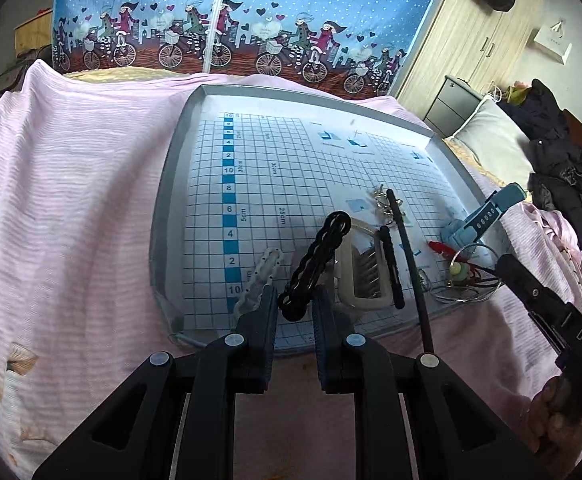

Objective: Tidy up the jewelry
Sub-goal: 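Lower the hair clip into the tray with the left tool while the right tool drops the key rings there, then open both tools and withdraw them from the tray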

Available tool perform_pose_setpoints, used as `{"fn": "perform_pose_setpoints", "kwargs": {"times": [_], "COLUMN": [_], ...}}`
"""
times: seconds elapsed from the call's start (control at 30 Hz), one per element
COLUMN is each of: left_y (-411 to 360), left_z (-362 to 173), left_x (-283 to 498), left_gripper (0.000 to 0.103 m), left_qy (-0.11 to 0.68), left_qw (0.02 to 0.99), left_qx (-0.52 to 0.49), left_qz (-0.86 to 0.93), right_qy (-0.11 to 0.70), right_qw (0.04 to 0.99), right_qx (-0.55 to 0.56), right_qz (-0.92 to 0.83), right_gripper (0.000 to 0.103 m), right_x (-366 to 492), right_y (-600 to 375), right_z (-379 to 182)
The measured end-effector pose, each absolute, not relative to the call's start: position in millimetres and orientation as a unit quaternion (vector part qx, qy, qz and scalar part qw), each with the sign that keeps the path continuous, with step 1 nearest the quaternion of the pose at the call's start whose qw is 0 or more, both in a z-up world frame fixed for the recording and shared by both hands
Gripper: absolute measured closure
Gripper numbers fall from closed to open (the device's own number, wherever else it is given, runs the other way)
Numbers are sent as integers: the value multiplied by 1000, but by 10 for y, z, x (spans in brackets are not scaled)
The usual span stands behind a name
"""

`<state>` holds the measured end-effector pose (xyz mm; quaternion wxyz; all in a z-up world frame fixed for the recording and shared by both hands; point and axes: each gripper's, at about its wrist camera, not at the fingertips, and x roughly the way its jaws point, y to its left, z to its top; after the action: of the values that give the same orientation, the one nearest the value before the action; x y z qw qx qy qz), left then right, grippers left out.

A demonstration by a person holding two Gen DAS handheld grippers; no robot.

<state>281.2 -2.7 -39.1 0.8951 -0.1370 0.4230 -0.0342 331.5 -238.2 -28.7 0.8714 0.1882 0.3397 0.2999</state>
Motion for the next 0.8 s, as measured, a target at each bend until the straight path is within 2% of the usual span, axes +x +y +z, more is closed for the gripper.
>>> {"fn": "perform_pose_setpoints", "kwargs": {"times": [0.17, 0.23, 0.27, 0.33, 0.37, 0.4, 0.43, 0.6, 0.8], "left_y": [-45, -35, -26, -7, -6, -11, -20, -47, 8], "left_z": [-399, -389, -381, -338, -312, -282, -250, -97, 84], "left_x": [2870, 2876, 2863, 2811, 2778, 2744, 2711, 2509, 2250], "left_gripper": [89, 84, 81, 59, 53, 39, 27, 3, 2], "left_qy": [433, 434, 431, 418, 412, 406, 401, 360, 302], "left_qw": [891, 888, 889, 892, 895, 897, 900, 918, 937], "left_qx": [-137, -145, -151, -162, -166, -167, -164, -162, -172], "left_qz": [-34, -39, -43, -47, -50, -53, -52, -48, -30], "right_qy": [362, 365, 363, 357, 352, 347, 339, 300, 253], "right_qw": [863, 862, 864, 869, 872, 876, 882, 903, 924], "right_qx": [185, 180, 177, 169, 164, 159, 152, 120, 83], "right_qz": [299, 302, 301, 297, 296, 294, 291, 282, 275], "right_gripper": [97, 97, 97, 96, 90, 82, 78, 47, 21], "right_x": [3329, 3322, 3308, 3274, 3259, 3240, 3203, 3050, 2802], "right_y": [-2362, -2372, -2386, -2412, -2420, -2432, -2443, -2449, -2437], "right_z": [-359, -356, -345, -304, -278, -247, -203, -30, 161]}}
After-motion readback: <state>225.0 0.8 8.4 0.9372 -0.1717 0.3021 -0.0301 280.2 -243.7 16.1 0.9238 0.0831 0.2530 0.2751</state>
